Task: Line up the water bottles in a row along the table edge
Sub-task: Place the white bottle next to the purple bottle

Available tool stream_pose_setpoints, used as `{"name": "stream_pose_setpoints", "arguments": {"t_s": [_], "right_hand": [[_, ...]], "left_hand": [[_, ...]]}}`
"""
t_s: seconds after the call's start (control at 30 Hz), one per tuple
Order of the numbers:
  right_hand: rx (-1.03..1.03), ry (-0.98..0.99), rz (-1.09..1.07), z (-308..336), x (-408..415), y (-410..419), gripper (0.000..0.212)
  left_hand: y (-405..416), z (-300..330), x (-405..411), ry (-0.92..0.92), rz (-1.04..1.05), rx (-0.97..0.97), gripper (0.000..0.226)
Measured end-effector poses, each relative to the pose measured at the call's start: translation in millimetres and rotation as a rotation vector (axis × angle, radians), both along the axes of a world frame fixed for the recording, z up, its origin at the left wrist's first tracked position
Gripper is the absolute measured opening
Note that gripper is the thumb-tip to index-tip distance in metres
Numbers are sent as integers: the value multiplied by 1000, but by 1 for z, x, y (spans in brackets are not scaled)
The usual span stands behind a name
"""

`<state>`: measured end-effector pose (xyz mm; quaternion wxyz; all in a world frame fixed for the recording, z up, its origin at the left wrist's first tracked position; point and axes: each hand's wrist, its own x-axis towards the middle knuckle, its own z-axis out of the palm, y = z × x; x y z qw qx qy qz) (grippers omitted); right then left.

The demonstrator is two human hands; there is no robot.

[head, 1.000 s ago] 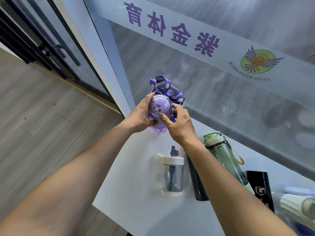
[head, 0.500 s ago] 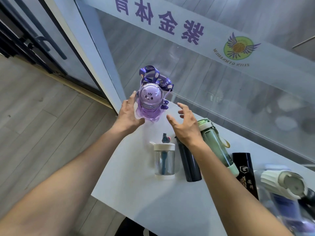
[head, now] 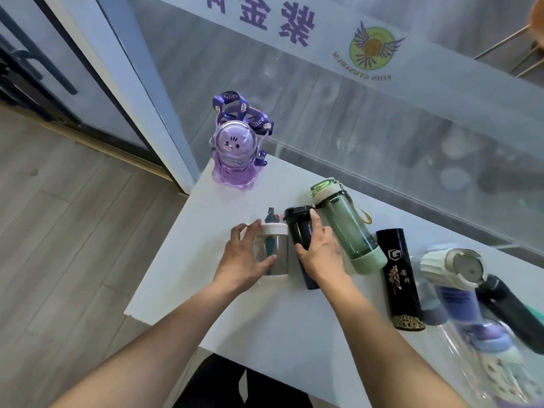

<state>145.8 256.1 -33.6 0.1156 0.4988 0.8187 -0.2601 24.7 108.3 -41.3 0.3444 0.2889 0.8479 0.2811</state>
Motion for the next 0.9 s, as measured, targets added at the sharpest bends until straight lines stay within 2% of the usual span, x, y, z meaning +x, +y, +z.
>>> {"name": "stream_pose_setpoints", "arguments": {"t_s": [0.3,0.37,0.47,0.53,0.67,0.77,0.9], "right_hand": [[-69,30,-135,0,56,-38,85],[7,71,-131,3,57,-29,80],[236,125,-111,7,49,7,74],[288,63,-100,6,44,39,77],[159,-147,-37,-2,42,80,89],[146,-229,38,-5,44,81,88],[110,-241,7,-4,62,60,88]], "left_hand": [[-2,0,13,-56,21,-18,91],[-1,1,14,-53,27,-32,91],[2,3,16,-35,38,-57,91],[4,3,19,-47,66,-72,91],[4,4,29,-91,135,-81,89],[6,7,33,-101,167,-95,89],[11,10,38,-84,193,-95,90]]}}
